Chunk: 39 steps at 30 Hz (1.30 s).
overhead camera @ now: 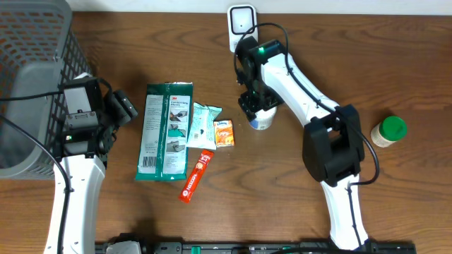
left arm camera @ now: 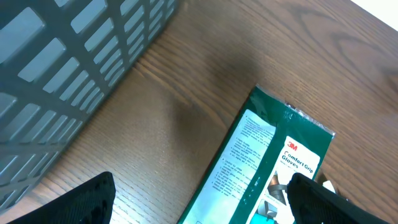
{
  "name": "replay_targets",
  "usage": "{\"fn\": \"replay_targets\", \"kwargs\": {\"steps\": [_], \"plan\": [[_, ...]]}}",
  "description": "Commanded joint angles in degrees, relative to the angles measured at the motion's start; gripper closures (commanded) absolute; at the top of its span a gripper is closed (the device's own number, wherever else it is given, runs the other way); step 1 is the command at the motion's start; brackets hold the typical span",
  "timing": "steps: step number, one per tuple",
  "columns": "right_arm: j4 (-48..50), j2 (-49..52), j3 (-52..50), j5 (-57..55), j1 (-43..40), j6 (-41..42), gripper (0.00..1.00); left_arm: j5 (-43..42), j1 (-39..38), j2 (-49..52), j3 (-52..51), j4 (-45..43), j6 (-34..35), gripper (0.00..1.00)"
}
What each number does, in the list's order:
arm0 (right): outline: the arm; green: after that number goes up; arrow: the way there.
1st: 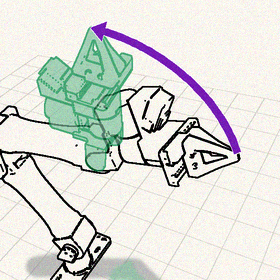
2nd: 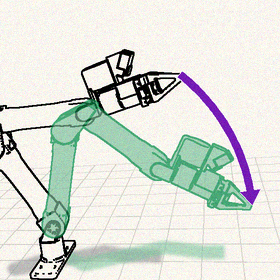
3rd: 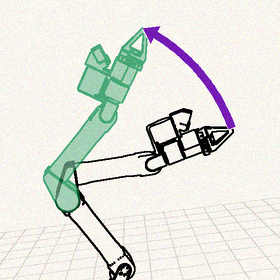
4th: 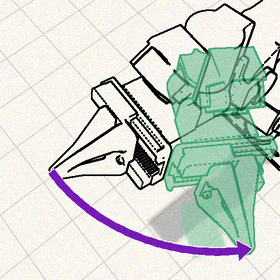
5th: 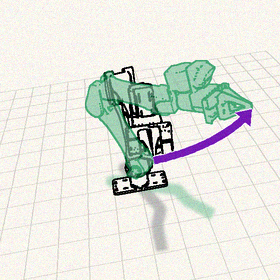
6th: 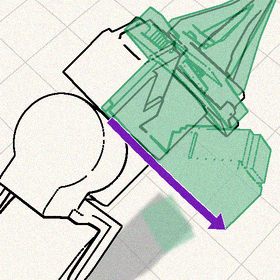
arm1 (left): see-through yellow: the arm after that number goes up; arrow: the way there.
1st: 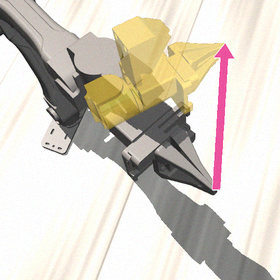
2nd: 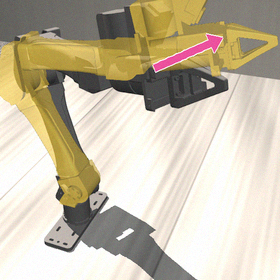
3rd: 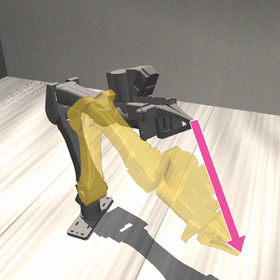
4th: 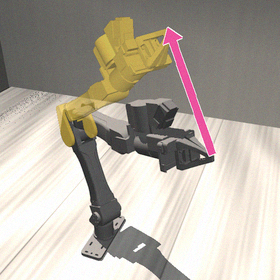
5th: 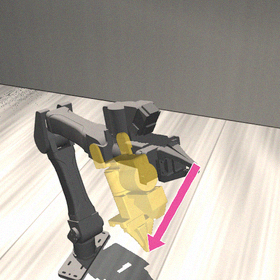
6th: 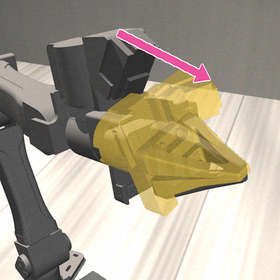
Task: Scan the item barcode
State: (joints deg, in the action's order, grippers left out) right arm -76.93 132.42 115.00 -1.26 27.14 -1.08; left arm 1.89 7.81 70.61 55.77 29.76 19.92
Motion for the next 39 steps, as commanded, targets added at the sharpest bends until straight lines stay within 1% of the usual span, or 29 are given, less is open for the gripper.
{"fn": "replay_targets", "kwargs": {"steps": [1,4,5,6,7,8,15,21,24,28,39], "plan": [[0.0,-7.2,0.3,0.3,0.3,0.9,0.42,0.7,0.2,-0.5,1.5,0.0,0.3,0.12],[0.2,-12.2,0.3,0.3,0.3,2.7,0.47,0.7,0.2,-0.5,1.5,0.0,0.3,0.12],[0.2,-13.8,0.3,0.3,0.3,3.3,0.54,0.7,0.2,-0.5,1.5,0.0,0.3,0.12],[0.0,-15.7,0.3,0.3,0.3,4.0,0.67,0.7,0.2,-0.5,1.5,0.0,0.3,0.12],[-0.2,-17.5,0.3,0.3,0.3,4.3,0.85,0.7,0.2,-0.5,1.5,0.0,0.3,0.12],[-0.5,-19.6,0.3,0.3,0.3,4.5,0.99,0.7,0.2,-0.5,1.5,0.0,0.3,0.12],[0.5,-31.9,0.3,0.2,0.3,4.8,0.99,0.7,0.2,-0.5,1.5,0.0,0.3,0.12],[7.2,-37.2,0.3,0.2,0.3,4.9,0.99,0.7,0.2,-0.5,1.5,0.0,0.3,0.12],[10.9,-37.2,0.3,0.1,0.3,4.9,0.99,0.7,0.2,-0.5,1.5,0.0,0.3,0.12],[17.3,-34.9,0.3,-3.3,0.3,4.6,0.99,0.7,0.2,-0.5,1.5,0.0,0.3,0.12],[35.2,-23.8,0.3,-10.3,0.3,4.0,0.99,0.7,0.2,-0.5,1.5,0.0,0.3,0.12]]}}
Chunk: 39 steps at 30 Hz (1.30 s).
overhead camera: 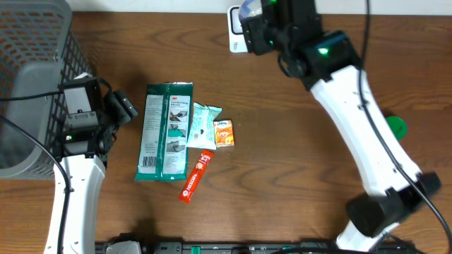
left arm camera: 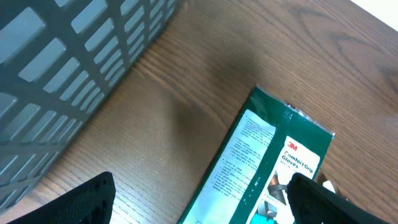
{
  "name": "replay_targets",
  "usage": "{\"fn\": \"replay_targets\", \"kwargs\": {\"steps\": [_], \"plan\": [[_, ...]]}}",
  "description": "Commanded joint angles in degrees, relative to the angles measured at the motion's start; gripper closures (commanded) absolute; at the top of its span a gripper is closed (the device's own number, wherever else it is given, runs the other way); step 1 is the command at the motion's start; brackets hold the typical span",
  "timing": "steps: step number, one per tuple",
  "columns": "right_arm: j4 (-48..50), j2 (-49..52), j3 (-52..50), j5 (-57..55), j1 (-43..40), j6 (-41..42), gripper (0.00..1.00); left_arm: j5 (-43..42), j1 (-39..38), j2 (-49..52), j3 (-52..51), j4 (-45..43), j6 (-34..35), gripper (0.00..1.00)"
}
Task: Scan the item barcode
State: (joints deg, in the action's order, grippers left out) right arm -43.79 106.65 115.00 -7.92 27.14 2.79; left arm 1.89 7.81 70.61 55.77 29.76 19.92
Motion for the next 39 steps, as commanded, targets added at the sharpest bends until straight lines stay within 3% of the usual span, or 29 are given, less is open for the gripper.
{"fn": "replay_targets", "kwargs": {"steps": [1,19,28,39], "plan": [[3.7,2.9,0.3,-4.6,0.3,0.1,0.99,0.7,0.2,-0.5,1.5,0.0,0.3,0.12],[35.9,22.9,0.3,-14.9,0.2,-2.9,0.99,0.7,0.2,-0.5,1.5,0.0,0.3,0.12],[50.4,30.5,0.3,-16.1,0.0,-11.6,0.99,0.7,0.2,-0.5,1.5,0.0,0.3,0.12],[54.1,35.8,0.3,-16.0,-1.6,-12.3,0.99,0.7,0.2,-0.5,1.5,0.0,0.3,0.12]]}}
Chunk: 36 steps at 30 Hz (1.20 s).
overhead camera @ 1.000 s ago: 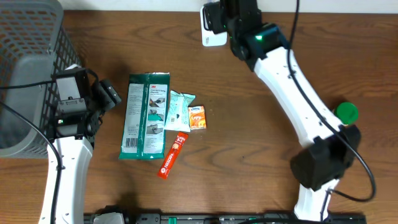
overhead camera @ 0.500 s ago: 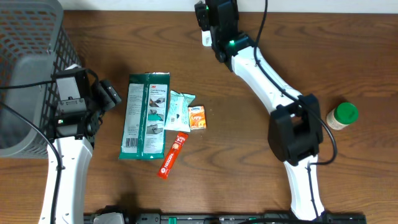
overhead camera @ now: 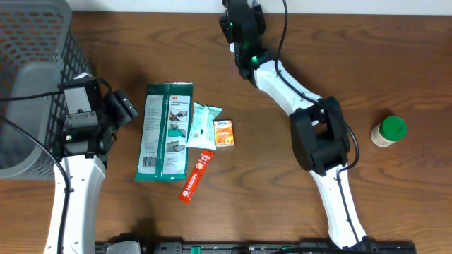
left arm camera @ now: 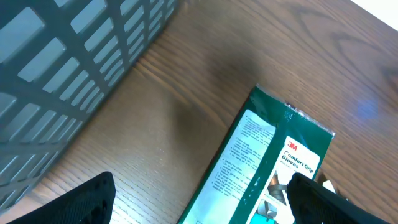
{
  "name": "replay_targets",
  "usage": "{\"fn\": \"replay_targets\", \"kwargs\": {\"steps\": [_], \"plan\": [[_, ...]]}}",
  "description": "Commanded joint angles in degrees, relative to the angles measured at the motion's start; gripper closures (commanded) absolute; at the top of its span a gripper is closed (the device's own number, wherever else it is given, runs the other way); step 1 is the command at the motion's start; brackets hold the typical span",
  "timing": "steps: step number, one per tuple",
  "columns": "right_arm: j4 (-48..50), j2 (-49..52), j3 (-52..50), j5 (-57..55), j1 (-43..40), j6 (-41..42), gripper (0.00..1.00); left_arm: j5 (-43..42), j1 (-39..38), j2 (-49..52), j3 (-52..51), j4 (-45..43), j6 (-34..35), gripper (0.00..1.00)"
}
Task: Scan the item barcode
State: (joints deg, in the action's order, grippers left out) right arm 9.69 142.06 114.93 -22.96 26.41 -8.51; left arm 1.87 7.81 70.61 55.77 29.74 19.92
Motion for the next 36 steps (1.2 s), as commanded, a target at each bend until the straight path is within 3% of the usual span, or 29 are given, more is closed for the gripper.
{"fn": "replay_targets", "kwargs": {"steps": [1,36], "plan": [[0.5,0.5,0.3,-1.0,-1.1,-1.0,0.99,0.7,0.2,-0.5,1.5,0.0,0.3,0.12],[-2.5,-2.1,0.3,1.6,-1.6,2.9,0.99,0.7,0.2,-0.5,1.5,0.0,0.3,0.12]]}}
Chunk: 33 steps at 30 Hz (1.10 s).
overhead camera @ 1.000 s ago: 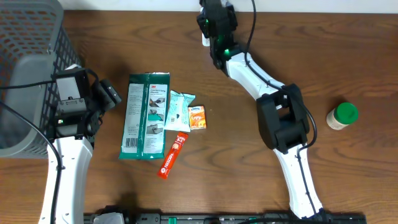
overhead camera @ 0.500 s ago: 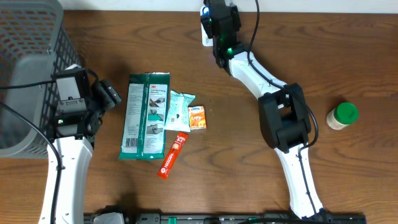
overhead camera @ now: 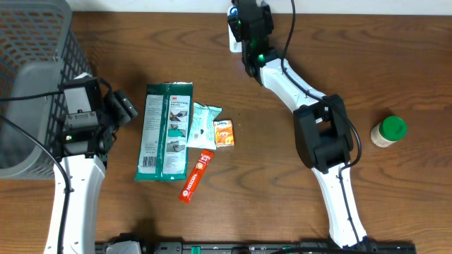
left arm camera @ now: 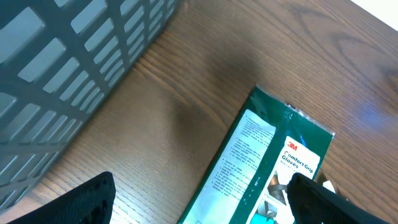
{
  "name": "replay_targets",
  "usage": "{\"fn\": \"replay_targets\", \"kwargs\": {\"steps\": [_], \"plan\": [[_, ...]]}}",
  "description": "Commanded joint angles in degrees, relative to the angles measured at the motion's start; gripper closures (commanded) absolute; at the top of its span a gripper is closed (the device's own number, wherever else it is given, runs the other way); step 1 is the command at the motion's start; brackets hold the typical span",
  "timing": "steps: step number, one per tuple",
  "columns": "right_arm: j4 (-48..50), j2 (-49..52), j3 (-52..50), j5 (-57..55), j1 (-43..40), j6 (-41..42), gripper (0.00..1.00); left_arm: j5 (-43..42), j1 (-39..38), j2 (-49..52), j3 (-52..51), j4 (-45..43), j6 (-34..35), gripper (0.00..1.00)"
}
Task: Scan the item barcode
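Observation:
My right gripper (overhead camera: 244,17) is at the table's far edge, held over the white scanner (overhead camera: 232,42), of which only the left edge shows. A bit of the pale white-blue bottle (overhead camera: 234,10) peeks out at the gripper's tip, and the gripper looks shut on it; most of the bottle is hidden under the wrist. My left gripper (overhead camera: 123,106) (left arm camera: 199,208) stands open near the basket with nothing between its fingers, just left of the green gloves pack.
On the table lie a green 3M gloves pack (overhead camera: 166,130) (left arm camera: 273,162), a tissue pack (overhead camera: 203,123), an orange packet (overhead camera: 224,132) and a red stick packet (overhead camera: 196,176). A green-lidded jar (overhead camera: 388,132) stands at the right. A grey basket (overhead camera: 35,77) (left arm camera: 68,56) fills the left.
My right gripper has shifted slightly right and stays over the scanner at the far edge. The left arm and the items on the table have not moved.
My right gripper was down on the white bottle right of the orange packet. Then the bottle was off the table, held up near the scanner. After that the gripper was over the scanner, where it still is. The left arm stayed still throughout.

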State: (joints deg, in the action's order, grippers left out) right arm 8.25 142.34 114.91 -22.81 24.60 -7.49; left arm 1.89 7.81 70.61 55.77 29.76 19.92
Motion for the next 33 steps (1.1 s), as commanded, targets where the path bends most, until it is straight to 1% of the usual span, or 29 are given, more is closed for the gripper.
{"fn": "replay_targets", "kwargs": {"steps": [1,4,7,13,19,22,25,26,33], "plan": [[-3.1,-3.7,0.3,3.8,0.2,1.9,0.99,0.7,0.2,-0.5,1.5,0.0,0.3,0.12],[-9.7,-8.7,0.3,7.8,0.2,3.7,0.99,0.7,0.2,-0.5,1.5,0.0,0.3,0.12],[-17.5,-15.0,0.3,8.1,-0.1,4.9,0.99,0.7,0.2,-0.5,1.5,0.0,0.3,0.12],[-33.0,-28.4,0.3,8.1,-1.4,4.9,0.99,0.7,0.2,-0.5,1.5,0.0,0.3,0.12],[-53.4,-39.0,0.3,8.1,-6.1,4.9,0.99,0.7,0.2,-0.5,1.5,0.0,0.3,0.12],[-63.9,-41.1,0.3,8.1,-10.3,4.5,0.95,0.7,0.2,-0.5,1.5,0.0,0.3,0.12],[-73.4,-41.2,0.3,8.2,-15.7,4.4,0.96,0.7,0.2,-0.5,1.5,0.0,0.3,0.12],[-75.3,-40.9,0.3,8.9,-17.7,4.5,0.99,0.7,0.2,-0.5,1.5,0.0,0.3,0.11],[-83.2,-36.8,-0.4,21.6,-29.6,4.5,0.99,0.7,0.2,-0.5,1.5,0.0,0.3,0.12]]}}
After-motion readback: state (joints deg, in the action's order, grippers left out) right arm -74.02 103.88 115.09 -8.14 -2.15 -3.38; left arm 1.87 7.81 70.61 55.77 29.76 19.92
